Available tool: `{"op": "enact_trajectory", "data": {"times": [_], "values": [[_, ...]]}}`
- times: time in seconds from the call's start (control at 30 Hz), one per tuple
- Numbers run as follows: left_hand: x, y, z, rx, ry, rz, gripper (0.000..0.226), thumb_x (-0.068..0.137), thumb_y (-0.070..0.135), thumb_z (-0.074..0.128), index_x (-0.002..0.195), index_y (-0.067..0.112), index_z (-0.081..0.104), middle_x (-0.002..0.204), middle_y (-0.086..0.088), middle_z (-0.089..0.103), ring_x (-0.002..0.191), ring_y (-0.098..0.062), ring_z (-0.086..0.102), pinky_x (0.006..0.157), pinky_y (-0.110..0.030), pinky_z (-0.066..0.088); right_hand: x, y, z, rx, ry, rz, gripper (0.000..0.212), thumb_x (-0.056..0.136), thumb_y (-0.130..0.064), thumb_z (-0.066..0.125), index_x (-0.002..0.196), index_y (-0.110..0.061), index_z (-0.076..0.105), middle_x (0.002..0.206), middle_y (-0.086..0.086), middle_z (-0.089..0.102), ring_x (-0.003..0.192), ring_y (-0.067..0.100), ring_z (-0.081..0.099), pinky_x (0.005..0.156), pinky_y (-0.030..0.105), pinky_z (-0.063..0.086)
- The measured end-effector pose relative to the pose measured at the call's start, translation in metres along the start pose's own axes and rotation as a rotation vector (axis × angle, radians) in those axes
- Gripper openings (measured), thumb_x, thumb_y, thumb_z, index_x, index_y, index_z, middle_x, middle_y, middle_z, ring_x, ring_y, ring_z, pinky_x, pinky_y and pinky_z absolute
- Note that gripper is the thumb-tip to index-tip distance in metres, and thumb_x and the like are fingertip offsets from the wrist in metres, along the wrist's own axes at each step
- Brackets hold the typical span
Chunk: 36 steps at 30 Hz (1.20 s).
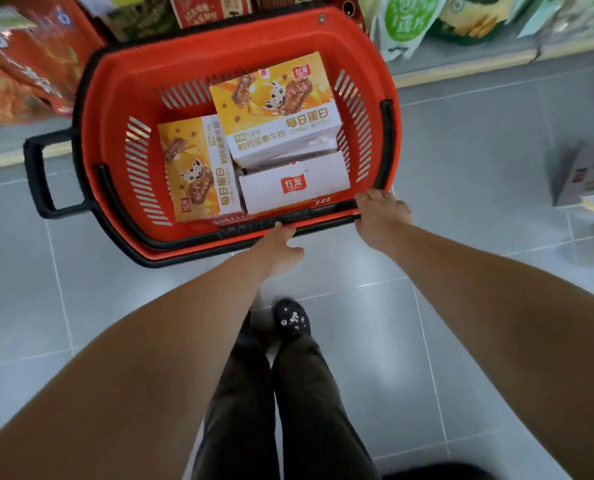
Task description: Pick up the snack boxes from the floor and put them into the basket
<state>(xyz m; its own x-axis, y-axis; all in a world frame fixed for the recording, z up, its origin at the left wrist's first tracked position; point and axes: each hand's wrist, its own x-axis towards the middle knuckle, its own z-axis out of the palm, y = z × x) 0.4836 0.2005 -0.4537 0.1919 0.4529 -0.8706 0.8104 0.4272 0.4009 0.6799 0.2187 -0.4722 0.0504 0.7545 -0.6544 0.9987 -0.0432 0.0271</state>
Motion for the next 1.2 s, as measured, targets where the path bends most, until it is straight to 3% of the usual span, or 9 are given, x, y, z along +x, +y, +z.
{"op": "enact_trajectory", "data": {"times": [0.07,0.17,0.27,0.33,0.47,0.6,0.87,1.03,1.2], "values": [[-0.010,0.016,0.001,-0.070,0.000,0.050,0.052,0.098,0.014,0.040,0.149,0.019,0.033,0.152,-0.006,0.037,0.116,-0.018,0.052,0.084,-0.020,0.046,-0.017,0.003,-0.002,0.139,-0.032,0.019,0.051,0.094,-0.028,0.049,0.143,-0.018,0.037,0.148,0.005,0.038,0.136,0.026,0.034,0.105,0.041,0.036],[-0.029,0.041,0.003,-0.041,0.056,0.137,0.044,0.097,0.007,0.037,0.139,0.016,0.047,0.145,-0.004,0.047,0.131,-0.019,0.046,0.102,-0.022,0.035,-0.044,0.009,-0.007,0.313,-0.079,0.050,0.048,0.092,-0.032,0.052,0.139,-0.024,0.044,0.142,0.005,0.048,0.130,0.028,0.044,0.101,0.039,0.041],[-0.051,0.080,-0.004,-0.026,0.099,0.251,0.034,0.094,0.002,0.037,0.111,0.019,0.062,0.113,-0.002,0.059,0.103,-0.020,0.055,0.075,-0.020,0.042,-0.073,0.019,-0.023,0.559,-0.031,0.176,0.047,0.092,-0.030,0.053,0.138,-0.027,0.047,0.142,0.000,0.049,0.128,0.025,0.046,0.099,0.035,0.043],[-0.068,0.111,-0.012,-0.060,0.111,0.268,0.030,0.093,0.004,0.039,0.103,0.022,0.061,0.107,-0.003,0.057,0.099,-0.019,0.053,0.075,-0.023,0.041,-0.094,0.026,-0.043,0.982,0.067,0.371,0.042,0.091,-0.027,0.058,0.132,-0.022,0.053,0.139,0.001,0.052,0.121,0.023,0.051,0.093,0.030,0.044],[-0.110,0.172,-0.032,-0.229,0.134,0.305,0.026,0.094,0.018,0.048,0.117,0.021,0.060,0.116,0.003,0.060,0.107,-0.015,0.056,0.094,-0.026,0.041,-0.152,0.045,-0.092,2.022,0.293,0.700,0.026,0.091,-0.024,0.061,0.116,-0.017,0.059,0.119,0.002,0.059,0.114,0.022,0.057,0.089,0.039,0.049],[-0.154,0.228,-0.039,-0.205,0.090,0.476,0.026,0.094,0.017,0.050,0.119,0.019,0.058,0.117,-0.002,0.063,0.108,-0.018,0.060,0.100,-0.033,0.044,-0.208,0.069,-0.113,2.389,0.563,0.774,0.008,0.092,-0.023,0.058,0.099,-0.019,0.056,0.108,0.001,0.061,0.108,0.018,0.059,0.092,0.038,0.049],[-0.193,0.342,0.024,-0.042,-0.122,0.734,0.035,0.090,0.008,0.055,0.124,0.015,0.055,0.126,-0.003,0.061,0.094,-0.010,0.053,0.066,-0.018,0.040,-0.274,0.158,-0.142,2.605,1.032,0.781,0.036,0.094,-0.027,0.055,0.126,-0.014,0.050,0.108,0.001,0.061,0.093,0.010,0.061,0.071,0.025,0.047],[-0.198,0.421,0.094,0.029,-0.202,0.797,0.038,0.090,0.009,0.056,0.128,0.015,0.052,0.126,-0.003,0.059,0.095,-0.010,0.052,0.065,-0.016,0.039,-0.301,0.243,-0.137,2.578,1.083,0.781,0.038,0.092,-0.029,0.058,0.127,-0.014,0.051,0.112,0.001,0.061,0.093,0.011,0.060,0.073,0.025,0.046],[-0.199,0.489,0.172,0.008,-0.243,0.788,0.040,0.091,0.007,0.056,0.129,0.011,0.050,0.127,-0.006,0.058,0.100,-0.011,0.052,0.068,-0.016,0.038,-0.325,0.338,-0.127,2.490,1.043,0.770,0.016,0.093,-0.028,0.058,0.105,-0.019,0.054,0.101,0.000,0.061,0.090,0.012,0.060,0.074,0.026,0.047]]}}
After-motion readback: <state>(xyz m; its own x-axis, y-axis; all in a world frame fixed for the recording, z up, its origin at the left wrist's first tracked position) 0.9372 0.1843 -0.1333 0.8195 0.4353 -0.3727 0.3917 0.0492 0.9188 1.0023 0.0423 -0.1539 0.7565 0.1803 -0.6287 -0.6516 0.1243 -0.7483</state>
